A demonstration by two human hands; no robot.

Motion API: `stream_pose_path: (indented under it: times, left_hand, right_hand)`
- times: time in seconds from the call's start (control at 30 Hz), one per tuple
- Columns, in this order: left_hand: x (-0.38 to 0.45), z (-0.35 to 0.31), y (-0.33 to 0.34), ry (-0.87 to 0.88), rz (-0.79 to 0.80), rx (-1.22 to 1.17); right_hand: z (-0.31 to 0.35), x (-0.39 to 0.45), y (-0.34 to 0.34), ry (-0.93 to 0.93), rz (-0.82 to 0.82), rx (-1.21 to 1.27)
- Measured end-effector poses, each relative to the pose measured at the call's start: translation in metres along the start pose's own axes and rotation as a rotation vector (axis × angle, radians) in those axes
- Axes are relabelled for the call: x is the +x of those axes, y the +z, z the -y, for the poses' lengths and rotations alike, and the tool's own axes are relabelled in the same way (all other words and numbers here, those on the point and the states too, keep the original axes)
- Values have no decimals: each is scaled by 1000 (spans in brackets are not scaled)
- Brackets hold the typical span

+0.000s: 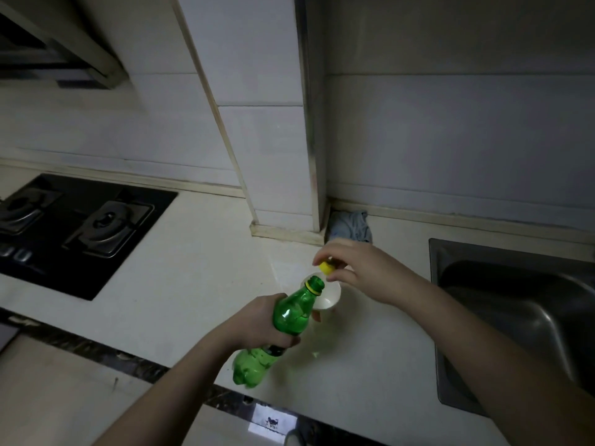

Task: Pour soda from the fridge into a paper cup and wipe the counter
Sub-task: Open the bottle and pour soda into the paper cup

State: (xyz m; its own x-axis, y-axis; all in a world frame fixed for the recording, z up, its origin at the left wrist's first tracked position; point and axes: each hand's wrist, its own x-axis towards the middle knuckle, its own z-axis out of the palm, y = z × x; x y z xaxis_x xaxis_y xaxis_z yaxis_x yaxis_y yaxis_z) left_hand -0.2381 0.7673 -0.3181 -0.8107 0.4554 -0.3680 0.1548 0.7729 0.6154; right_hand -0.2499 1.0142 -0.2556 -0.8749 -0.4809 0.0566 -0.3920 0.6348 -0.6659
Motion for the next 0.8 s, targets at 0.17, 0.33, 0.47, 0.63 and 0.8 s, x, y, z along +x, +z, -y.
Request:
stream_pose_path:
  times: [0.17, 0.33, 0.47, 0.63, 0.8]
  left_hand:
    - [5, 15, 6, -84, 2, 15]
    - [10, 26, 12, -175, 25, 47]
    - [14, 31, 15, -223, 50, 90]
    - [18, 34, 19, -270, 73, 142]
    - [23, 32, 21, -306, 93, 215]
  right_hand:
    - [-24, -8, 5, 139, -152, 138]
    - [-49, -15, 28, 264, -168, 179]
    - [-62, -17, 47, 341, -181, 245]
    - [-69, -18, 65, 472, -243, 378]
    - [-76, -18, 77, 528, -281, 507]
